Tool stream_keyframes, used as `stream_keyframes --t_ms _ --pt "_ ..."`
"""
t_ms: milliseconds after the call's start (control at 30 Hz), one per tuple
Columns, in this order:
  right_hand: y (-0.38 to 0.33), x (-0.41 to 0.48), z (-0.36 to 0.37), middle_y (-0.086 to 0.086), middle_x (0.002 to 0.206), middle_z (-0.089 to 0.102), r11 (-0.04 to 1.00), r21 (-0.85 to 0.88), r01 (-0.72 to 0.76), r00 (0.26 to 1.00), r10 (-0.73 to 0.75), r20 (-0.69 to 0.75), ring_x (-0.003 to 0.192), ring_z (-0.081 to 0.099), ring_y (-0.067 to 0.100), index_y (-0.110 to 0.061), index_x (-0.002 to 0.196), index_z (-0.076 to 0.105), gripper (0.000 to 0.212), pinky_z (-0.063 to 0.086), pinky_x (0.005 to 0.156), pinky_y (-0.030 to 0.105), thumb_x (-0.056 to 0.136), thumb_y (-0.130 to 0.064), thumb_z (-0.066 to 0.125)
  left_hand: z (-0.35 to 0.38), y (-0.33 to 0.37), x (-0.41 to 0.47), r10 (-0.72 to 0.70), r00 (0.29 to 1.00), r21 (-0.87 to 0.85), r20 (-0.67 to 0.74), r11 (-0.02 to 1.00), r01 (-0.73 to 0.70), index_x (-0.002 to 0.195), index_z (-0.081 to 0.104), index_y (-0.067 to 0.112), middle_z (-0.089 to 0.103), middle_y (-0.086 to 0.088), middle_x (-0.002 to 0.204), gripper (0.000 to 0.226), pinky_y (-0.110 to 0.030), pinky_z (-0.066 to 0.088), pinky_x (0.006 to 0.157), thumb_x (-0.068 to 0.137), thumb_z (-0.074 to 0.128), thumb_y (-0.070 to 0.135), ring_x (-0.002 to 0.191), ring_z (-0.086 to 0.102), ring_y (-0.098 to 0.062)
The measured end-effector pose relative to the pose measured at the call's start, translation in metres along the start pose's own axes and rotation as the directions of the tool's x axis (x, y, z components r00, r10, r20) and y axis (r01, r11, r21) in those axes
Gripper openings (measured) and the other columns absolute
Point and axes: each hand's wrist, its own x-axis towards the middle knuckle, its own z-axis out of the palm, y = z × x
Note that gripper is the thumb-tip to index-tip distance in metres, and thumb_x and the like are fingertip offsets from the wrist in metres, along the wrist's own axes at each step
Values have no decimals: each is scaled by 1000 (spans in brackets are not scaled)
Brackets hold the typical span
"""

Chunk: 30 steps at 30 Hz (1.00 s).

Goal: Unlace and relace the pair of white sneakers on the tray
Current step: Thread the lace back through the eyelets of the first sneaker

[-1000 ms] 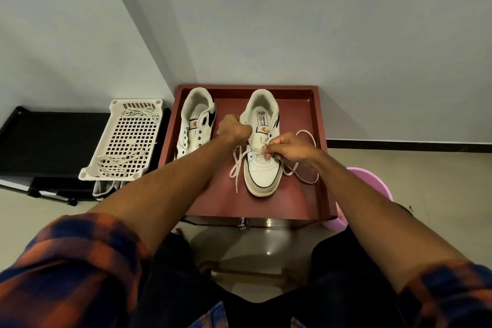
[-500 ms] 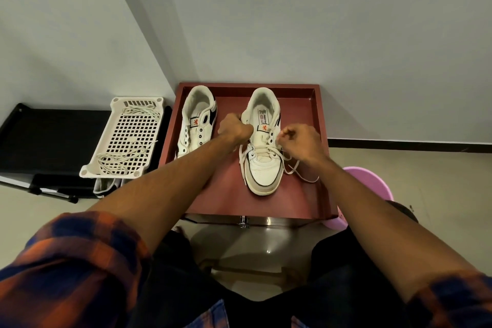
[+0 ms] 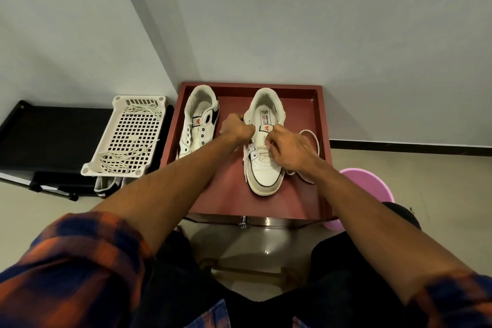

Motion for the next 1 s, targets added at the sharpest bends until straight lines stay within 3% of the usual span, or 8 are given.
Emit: stream_keyframes --t_ms 133,300,433,567,733,900,1000 --pt "27 -19 0 -3 93 52 997 11 -73 994 73 -83 79 56 19 -11 96 70 11 36 64 27 94 -17 60 0 -3 5 -13 1000 -15 24 1000 13 94 71 21 75 -5 90 41 -43 63 70 56 57 20 73 73 -27" --pt "49 -29 -8 0 92 63 961 30 -276 954 277 -110 80 64 23 -16 92 77 12 50 69 30 88 -16 66 0 -2 5 -13 999 -1 29 1000 13 99 72 21 74 -4 91 42 -43 63 69 60 60 17 73 73 -27" --pt "23 -22 -10 -2 91 66 993 27 -118 980 121 -156 83 63 19 -19 106 78 21 45 68 27 88 -25 70 3 -3 6 -7 1000 -1 25 1000 7 94 70 19 74 -5 88 43 -44 63 68 53 57 20 71 73 -29" --pt "-4 -4 3 2 95 67 1000 -24 11 995 -13 -97 88 67 27 -17 102 79 18 51 69 33 88 -22 70 2 -2 4 0 1000 5 20 1000 -1 86 65 22 74 -6 90 34 -44 62 71 53 55 20 77 72 -30" --pt "-14 7 6 -1 102 60 998 -61 -18 1000 17 -13 91 66 26 -22 103 77 20 52 67 37 94 -35 64 -1 0 -1 16 1000 24 3 1000 -16 96 72 19 74 -6 92 37 -40 61 77 62 58 18 82 71 -27" --pt "3 -11 -2 -6 84 60 994 13 -104 984 105 -146 76 61 20 -16 92 80 16 43 59 30 88 -25 68 -4 2 -4 26 1000 5 3 1000 -26 96 69 23 74 -4 95 26 -37 61 79 74 64 9 83 71 -23" --pt "25 -25 -3 -8 77 55 978 57 -201 969 207 -136 72 59 20 -16 84 80 15 44 59 30 82 -27 69 -4 1 -4 22 1000 1 13 1000 -22 98 70 22 74 -4 95 27 -39 61 81 74 65 11 85 71 -25"
